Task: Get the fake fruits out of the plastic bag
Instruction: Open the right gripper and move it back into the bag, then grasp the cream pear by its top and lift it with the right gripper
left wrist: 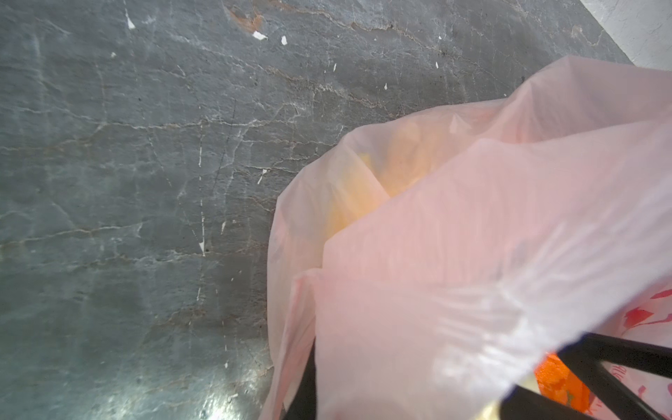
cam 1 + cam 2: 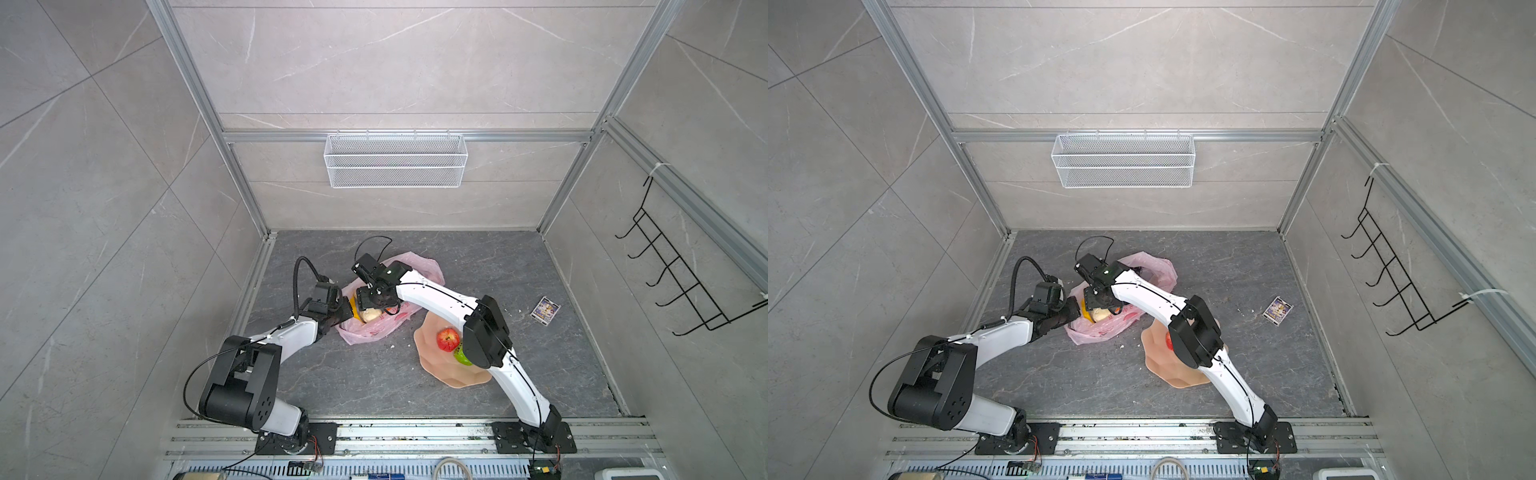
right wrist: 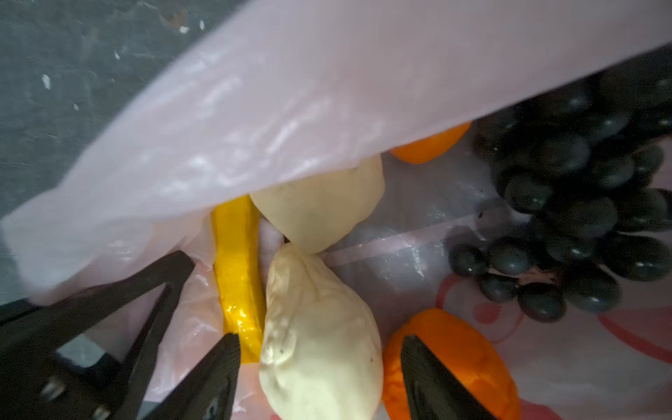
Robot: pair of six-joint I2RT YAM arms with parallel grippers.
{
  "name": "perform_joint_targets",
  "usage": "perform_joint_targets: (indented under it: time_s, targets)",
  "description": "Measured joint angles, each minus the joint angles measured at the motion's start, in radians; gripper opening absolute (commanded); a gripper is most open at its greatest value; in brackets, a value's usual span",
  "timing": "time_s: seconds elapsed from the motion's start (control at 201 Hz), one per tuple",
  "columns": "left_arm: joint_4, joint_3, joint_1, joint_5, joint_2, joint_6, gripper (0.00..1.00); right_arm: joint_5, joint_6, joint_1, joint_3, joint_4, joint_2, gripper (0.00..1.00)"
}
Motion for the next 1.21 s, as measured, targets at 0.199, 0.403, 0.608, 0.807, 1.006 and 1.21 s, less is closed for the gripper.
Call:
perform_joint_targets:
  time_s: [0.199, 0.403, 0.608, 0.807, 1.006, 1.21]
  targets:
    - [0.000, 0.000, 0.000, 0.004, 0.000, 0.000, 0.00, -0.006, -0.012, 0.000, 0.059, -0.069, 0.063, 0.75]
    - [0.000, 0.000, 0.000, 0.004, -0.002, 0.000, 0.00, -0.036, -0.035, 0.004, 0.062, -0.089, 0.079, 0.77]
    - [0.000, 0.000, 0.000, 0.003, -0.002, 0.000, 0.00, -0.058, -0.039, 0.008, 0.080, -0.105, 0.099, 0.77]
    - [0.000, 0.000, 0.000, 0.003, -0.004, 0.000, 0.00, -0.066, -0.046, 0.008, 0.106, -0.126, 0.135, 0.74]
    - [-0.001, 0.000, 0.000, 0.003, -0.008, 0.000, 0.00, -0.074, -0.052, 0.008, 0.108, -0.129, 0.140, 0.65]
    - [-0.001, 0.000, 0.000, 0.003, -0.008, 0.000, 0.00, -0.081, -0.052, 0.008, 0.102, -0.108, 0.132, 0.62]
